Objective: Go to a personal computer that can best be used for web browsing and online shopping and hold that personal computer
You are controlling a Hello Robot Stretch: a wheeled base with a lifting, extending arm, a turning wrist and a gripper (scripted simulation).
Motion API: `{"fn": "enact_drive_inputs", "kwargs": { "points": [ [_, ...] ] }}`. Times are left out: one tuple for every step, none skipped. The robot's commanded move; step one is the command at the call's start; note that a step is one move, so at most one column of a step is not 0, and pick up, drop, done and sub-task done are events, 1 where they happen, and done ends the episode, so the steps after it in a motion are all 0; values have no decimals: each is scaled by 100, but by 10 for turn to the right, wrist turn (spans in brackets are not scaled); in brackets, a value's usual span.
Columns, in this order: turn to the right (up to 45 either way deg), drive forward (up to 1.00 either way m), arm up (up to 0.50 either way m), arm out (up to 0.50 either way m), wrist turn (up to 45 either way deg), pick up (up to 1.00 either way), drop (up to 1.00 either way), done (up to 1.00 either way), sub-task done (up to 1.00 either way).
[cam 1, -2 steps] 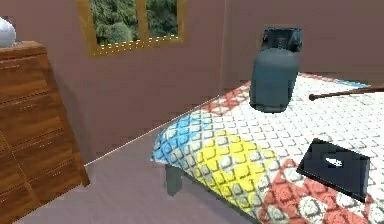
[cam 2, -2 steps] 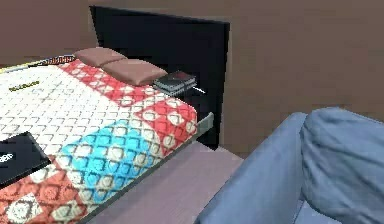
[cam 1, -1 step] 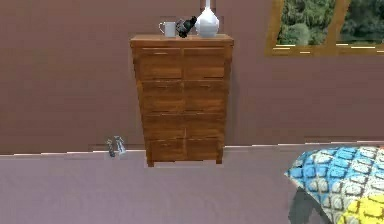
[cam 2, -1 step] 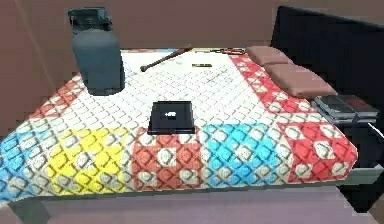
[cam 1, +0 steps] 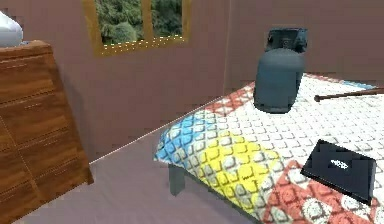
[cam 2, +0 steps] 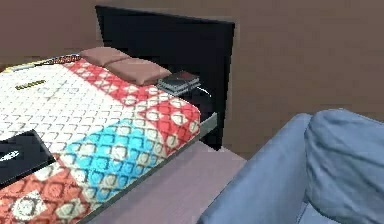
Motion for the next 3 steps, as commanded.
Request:
{"fn": "enact_drive_inputs", "kwargs": {
  "points": [
    [360, 0, 0, 0, 0, 0, 0, 0, 0],
    [0, 50, 0, 0, 0, 0, 0, 0, 0],
    [-450, 0, 0, 0, 0, 0, 0, 0, 0]
  ]
}}
